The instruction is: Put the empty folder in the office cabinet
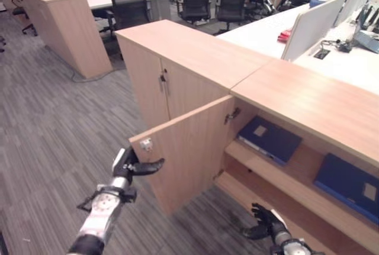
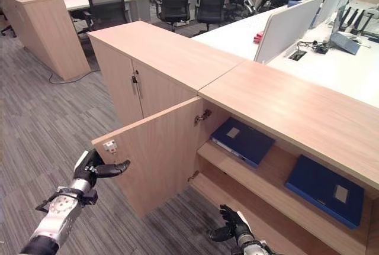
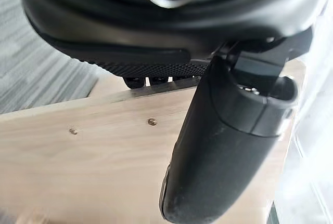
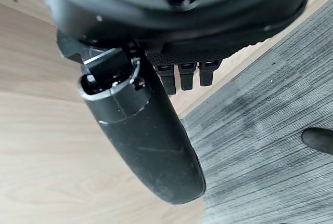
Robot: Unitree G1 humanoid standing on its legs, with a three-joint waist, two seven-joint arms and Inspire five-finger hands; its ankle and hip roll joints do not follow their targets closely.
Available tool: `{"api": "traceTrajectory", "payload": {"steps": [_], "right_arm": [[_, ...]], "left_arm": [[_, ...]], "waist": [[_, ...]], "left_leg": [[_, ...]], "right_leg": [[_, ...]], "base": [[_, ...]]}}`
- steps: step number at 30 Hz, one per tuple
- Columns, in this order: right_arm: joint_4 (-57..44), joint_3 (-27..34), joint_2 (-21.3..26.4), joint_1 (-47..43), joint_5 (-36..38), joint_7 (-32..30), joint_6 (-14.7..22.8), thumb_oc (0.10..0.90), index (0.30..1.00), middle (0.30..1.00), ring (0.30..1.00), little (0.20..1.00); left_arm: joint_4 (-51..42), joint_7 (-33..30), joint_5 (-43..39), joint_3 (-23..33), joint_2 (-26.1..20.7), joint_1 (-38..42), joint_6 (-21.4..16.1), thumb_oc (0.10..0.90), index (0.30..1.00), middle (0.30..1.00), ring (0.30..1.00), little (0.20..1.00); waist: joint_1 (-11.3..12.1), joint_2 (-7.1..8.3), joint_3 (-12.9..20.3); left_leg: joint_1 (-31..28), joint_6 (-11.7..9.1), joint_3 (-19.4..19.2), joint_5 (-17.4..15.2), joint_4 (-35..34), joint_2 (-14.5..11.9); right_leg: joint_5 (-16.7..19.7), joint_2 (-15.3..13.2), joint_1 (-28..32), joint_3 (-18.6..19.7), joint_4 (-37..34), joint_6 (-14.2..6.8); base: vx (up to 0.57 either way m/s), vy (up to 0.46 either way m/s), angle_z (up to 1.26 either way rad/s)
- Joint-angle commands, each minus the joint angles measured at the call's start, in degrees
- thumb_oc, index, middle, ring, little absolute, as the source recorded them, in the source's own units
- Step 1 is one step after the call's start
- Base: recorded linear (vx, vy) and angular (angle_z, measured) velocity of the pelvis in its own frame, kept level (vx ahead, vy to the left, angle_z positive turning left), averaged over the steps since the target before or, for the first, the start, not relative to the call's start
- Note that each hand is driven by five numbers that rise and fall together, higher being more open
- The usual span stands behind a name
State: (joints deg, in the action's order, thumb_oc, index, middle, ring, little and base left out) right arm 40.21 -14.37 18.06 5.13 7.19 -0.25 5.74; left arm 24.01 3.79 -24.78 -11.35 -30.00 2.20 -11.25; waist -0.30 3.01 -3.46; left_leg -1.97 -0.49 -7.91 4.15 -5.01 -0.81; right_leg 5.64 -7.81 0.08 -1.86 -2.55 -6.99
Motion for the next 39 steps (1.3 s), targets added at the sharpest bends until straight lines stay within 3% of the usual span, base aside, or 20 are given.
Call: {"api": "traceTrajectory", "payload": {"steps": [1,2,3,4,6,9,12,18,21,22,23,24,26,27,28,29,30,31,34,39], "right_arm": [[-3.74,2.40,1.49,-7.52,-0.07,-1.91,3.27,0.800,0.900,0.900,0.900,0.900],[-3.87,2.97,0.39,-8.84,0.17,-2.66,3.27,0.800,0.900,0.900,0.900,0.900],[-3.90,2.95,0.37,-8.77,0.16,-2.66,3.25,0.800,0.900,0.900,0.900,0.900],[-3.94,2.99,0.22,-9.39,0.08,-2.89,3.26,0.800,0.900,0.900,0.900,0.900],[-3.58,2.44,-0.62,-9.45,0.01,-2.88,3.48,0.800,0.900,0.900,0.900,0.900],[-2.93,2.37,-0.36,-9.05,-0.10,-2.78,3.43,0.800,0.900,0.900,0.900,0.900],[-2.85,2.43,0.73,-8.83,-0.38,-2.92,3.38,0.800,0.900,0.900,0.900,0.900],[-1.41,1.90,2.02,-10.39,-0.04,-2.83,3.32,0.800,0.900,0.900,0.900,0.900],[-0.64,1.05,3.27,-11.47,-0.20,-3.47,3.12,0.800,0.900,0.900,0.900,0.900],[-0.65,1.03,3.28,-11.50,-0.20,-3.48,3.10,0.800,0.900,0.900,0.900,0.900],[-0.49,0.17,3.71,-12.77,-0.42,-3.93,2.79,0.800,0.900,0.900,0.900,0.900],[-0.31,-0.63,3.73,-13.85,-0.30,-4.30,2.61,0.800,0.900,0.900,0.900,0.900],[-0.67,-1.80,3.45,-14.09,-0.20,-4.18,2.26,0.800,0.900,0.900,0.900,0.900],[-0.68,-1.79,3.44,-14.12,-0.20,-4.18,2.26,0.800,0.900,0.900,0.900,0.900],[-0.49,-2.05,3.31,-13.94,-0.34,-4.03,2.29,0.800,0.900,0.900,0.900,0.900],[-0.89,-2.51,3.32,-13.39,-0.86,-3.68,2.35,0.800,0.900,0.900,0.900,0.900],[-0.95,-2.50,3.34,-13.30,-0.87,-3.68,2.33,0.800,0.900,0.900,0.900,0.900],[-1.13,-2.50,3.39,-12.81,-1.13,-3.57,2.36,0.800,0.900,0.900,0.900,0.900],[-1.53,-1.95,3.29,-11.36,-0.77,-3.26,2.54,0.800,0.900,0.900,0.900,0.900],[-4.67,-0.48,3.72,-6.25,0.85,-0.75,2.99,0.800,0.900,0.900,0.900,0.900]], "left_arm": [[-7.18,7.88,-1.26,-5.29,4.32,8.31,-4.51,0.800,0.900,0.900,0.900,0.900],[-11.76,9.96,-2.15,-6.14,3.80,4.45,-3.61,0.800,0.900,0.900,0.900,0.900],[-11.94,9.98,-2.18,-6.11,3.74,4.29,-3.52,0.800,0.900,0.900,0.900,0.900],[-14.25,10.98,-2.90,-6.00,3.16,2.37,-3.22,0.800,0.900,0.900,0.900,0.900],[-16.51,12.77,-4.32,-5.70,2.84,-1.57,-2.47,0.800,0.900,0.900,0.900,0.900],[-18.40,15.00,-7.36,-5.57,4.10,-4.63,-1.30,0.800,0.900,0.900,0.900,0.900],[-19.75,16.06,-8.85,-5.27,5.12,-6.81,-0.79,0.800,0.900,0.900,0.900,0.900],[-20.21,16.63,-9.97,-5.95,6.20,-7.43,-0.20,0.800,0.900,0.900,0.900,0.900],[-20.39,16.23,-10.32,-6.92,7.18,-6.56,0.07,0.800,0.900,0.900,0.900,0.900],[-20.38,16.22,-10.31,-6.90,7.20,-6.54,0.06,0.800,0.900,0.900,0.900,0.900],[-20.46,15.31,-10.14,-6.89,7.51,-6.62,-0.22,0.800,0.900,0.900,0.900,0.900],[-20.22,14.30,-9.94,-7.30,7.80,-6.04,-0.60,0.800,0.900,0.900,0.900,0.900],[-20.47,12.94,-9.68,-7.85,8.52,-5.42,-0.92,0.800,0.900,0.900,0.900,0.900],[-20.46,12.93,-9.67,-7.84,8.52,-5.39,-0.92,0.800,0.900,0.900,0.900,0.900],[-20.63,12.72,-9.34,-8.01,8.77,-5.35,-1.11,0.800,0.900,0.900,0.900,0.900],[-20.55,12.56,-9.07,-7.91,8.99,-5.31,-1.50,0.800,0.900,0.900,0.900,0.900],[-20.52,12.57,-9.06,-7.96,9.01,-5.34,-1.53,0.800,0.900,0.900,0.900,0.900],[-19.93,11.76,-7.92,-7.47,9.17,-5.17,-1.97,0.800,0.900,0.900,0.900,0.900],[-17.25,9.45,-5.99,-5.29,9.42,-4.60,-2.98,0.800,0.900,0.900,0.900,0.900],[-7.78,3.34,-3.44,0.84,9.59,-2.18,-4.58,0.800,0.900,0.900,0.900,0.900]], "waist": [[-1.20,-3.61,-3.12],[1.11,-5.05,-4.30],[0.99,-5.00,-4.26],[2.05,-5.34,-4.23],[3.08,-4.62,-3.68],[3.32,-4.54,-2.94],[2.89,-5.76,-1.96],[0.82,-7.70,-2.45],[-1.06,-7.88,-3.77],[-0.98,-7.96,-3.89],[-1.03,-8.04,-4.43],[-0.45,-7.95,-4.61],[0.98,-7.16,-4.49],[1.00,-7.08,-4.39],[1.61,-6.90,-4.40],[2.57,-6.81,-4.26],[2.51,-6.76,-4.30],[3.18,-6.57,-4.62],[3.53,-6.35,-4.93],[2.17,-6.37,-2.81]], "left_leg": [[-2.54,-0.90,-0.77,-7.52,0.02,-1.62],[-1.69,-1.18,-3.85,-6.77,0.74,-3.04],[-1.68,-1.19,-3.73,-6.77,0.76,-3.00],[-1.47,-1.18,-5.59,-6.66,1.03,-3.50],[-2.03,-1.39,-8.05,-7.08,1.43,-3.47],[-1.69,-2.19,-10.18,-5.67,2.20,-3.91],[-1.52,-3.39,-11.69,-4.59,1.08,-4.93],[-2.48,-5.46,-14.73,-3.98,3.48,-7.84],[-0.90,-7.77,-16.85,-3.88,13.37,-13.45],[-0.92,-7.86,-16.91,-4.02,13.64,-13.65],[-0.75,-8.34,-15.63,-1.90,17.29,-15.24],[-0.05,-8.20,-12.92,-0.59,18.23,-14.49],[1.62,-6.92,-4.82,-4.04,16.81,-10.21],[1.75,-6.84,-4.88,-3.76,16.60,-10.09],[1.89,-6.50,-1.96,-5.61,15.06,-8.50],[2.98,-6.36,3.68,-5.56,11.64,-5.88],[2.77,-6.32,3.73,-5.58,11.49,-5.77],[4.58,-6.23,7.21,-4.68,10.90,-3.95],[6.48,-6.39,10.99,-3.22,9.58,-2.69],[1.09,-5.83,10.05,-3.38,5.05,-3.38]], "right_leg": [[-4.62,-2.97,-2.38,-6.27,7.99,-4.60],[-5.07,-6.87,-3.37,-16.72,11.95,-3.99],[-5.24,-6.96,-3.39,-16.83,12.17,-4.00],[-5.36,-8.80,-2.80,-22.11,13.09,-3.35],[-5.99,-9.67,0.02,-26.08,11.31,-3.07],[-4.99,-8.25,1.75,-24.53,5.52,-3.32],[-4.00,-5.68,3.55,-23.19,-0.45,-3.50],[-5.54,-2.91,3.82,-20.58,-1.61,-2.23],[-8.33,-0.04,5.71,-17.50,-2.04,0.32],[-8.36,0.10,5.77,-17.39,-2.03,0.40],[-9.24,1.40,6.40,-15.31,-2.09,1.18],[-9.07,1.81,5.94,-13.77,-1.98,1.28],[-9.41,1.59,5.77,-10.31,-1.88,1.02],[-9.22,1.50,5.55,-10.28,-1.92,1.01],[-9.49,1.47,5.90,-9.23,-1.86,0.94],[-9.18,1.90,5.95,-7.23,-1.97,0.89],[-9.32,1.80,6.12,-7.29,-1.96,0.84],[-9.42,2.25,6.64,-5.85,-1.94,0.88],[-9.72,3.28,7.38,-2.84,-1.86,1.06],[-9.90,3.58,9.00,-0.93,-2.21,0.93]], "base": [[-0.19,-0.020,-0.81],[-0.13,-0.023,-0.85],[-0.19,-0.042,-0.63],[-0.01,-0.047,-0.76],[-0.06,-0.119,-1.22],[-0.06,-0.180,-0.92],[-0.01,-0.165,-0.54],[0.00,-0.163,-0.47],[0.04,-0.187,-0.43],[0.06,-0.121,-0.41],[0.05,-0.078,-1.00],[0.06,-0.079,-1.13],[0.07,-0.036,-1.41],[0.11,-0.019,-1.17],[0.13,0.014,-0.85],[0.14,0.015,-0.87],[0.14,0.019,-0.80],[0.08,-0.011,-0.67],[0.09,-0.002,-0.64],[0.13,0.078,-0.85]]}}
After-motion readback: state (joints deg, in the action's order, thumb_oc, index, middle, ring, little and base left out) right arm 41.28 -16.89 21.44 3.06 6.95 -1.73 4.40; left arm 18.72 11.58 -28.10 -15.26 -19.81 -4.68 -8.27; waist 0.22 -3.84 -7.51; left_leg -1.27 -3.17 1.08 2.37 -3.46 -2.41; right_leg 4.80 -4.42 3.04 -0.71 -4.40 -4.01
